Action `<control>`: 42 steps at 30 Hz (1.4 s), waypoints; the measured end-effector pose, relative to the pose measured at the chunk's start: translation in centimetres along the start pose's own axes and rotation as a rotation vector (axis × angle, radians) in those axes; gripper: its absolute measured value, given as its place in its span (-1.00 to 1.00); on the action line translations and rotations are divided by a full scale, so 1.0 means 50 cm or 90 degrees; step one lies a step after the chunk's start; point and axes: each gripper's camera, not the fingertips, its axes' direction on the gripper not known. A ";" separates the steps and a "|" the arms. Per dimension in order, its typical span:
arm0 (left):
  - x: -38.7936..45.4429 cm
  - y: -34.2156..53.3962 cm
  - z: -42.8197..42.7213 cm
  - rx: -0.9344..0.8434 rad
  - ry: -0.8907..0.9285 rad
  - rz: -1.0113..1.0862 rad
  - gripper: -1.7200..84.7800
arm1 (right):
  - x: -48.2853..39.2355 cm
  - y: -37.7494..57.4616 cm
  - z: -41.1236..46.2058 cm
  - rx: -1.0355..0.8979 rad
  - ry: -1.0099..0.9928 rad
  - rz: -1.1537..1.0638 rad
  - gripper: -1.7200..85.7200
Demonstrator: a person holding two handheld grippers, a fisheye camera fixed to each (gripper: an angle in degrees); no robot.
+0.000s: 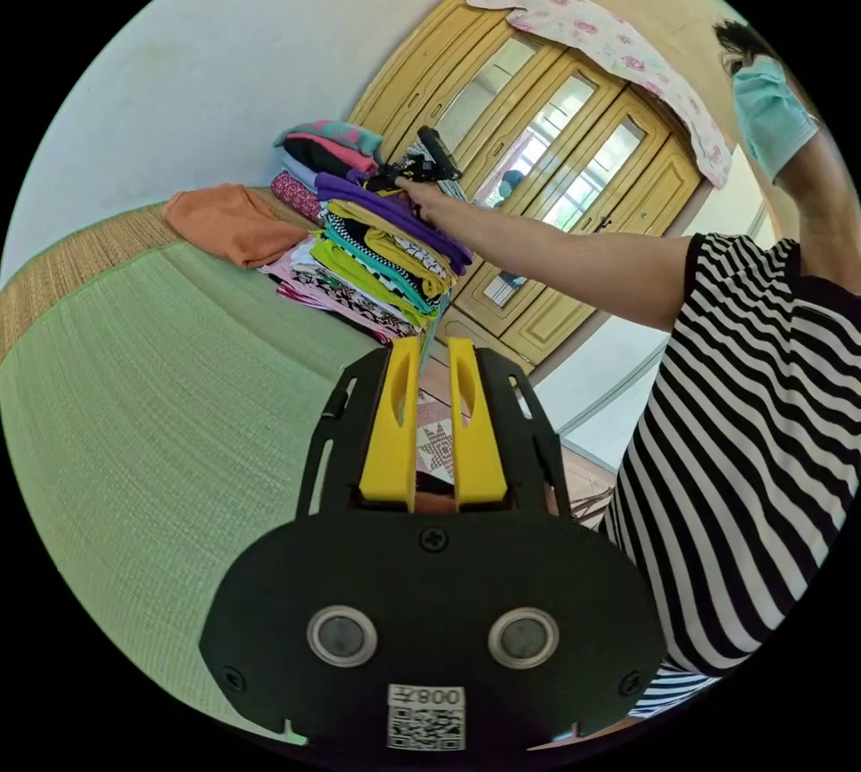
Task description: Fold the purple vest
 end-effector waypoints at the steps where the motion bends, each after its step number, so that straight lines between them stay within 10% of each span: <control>1: 0.001 0.000 0.001 0.001 0.002 0.001 -0.83 | 0.022 -0.008 0.001 0.000 -0.004 0.016 -0.81; 28: 0.117 0.188 -0.170 0.107 -0.025 -0.047 -0.84 | 0.307 0.438 -0.621 0.373 -0.577 -0.128 -0.97; 42: 0.099 0.381 -0.152 0.114 -0.094 -0.149 -0.77 | 0.413 0.663 -0.721 0.331 -0.677 -0.148 -0.97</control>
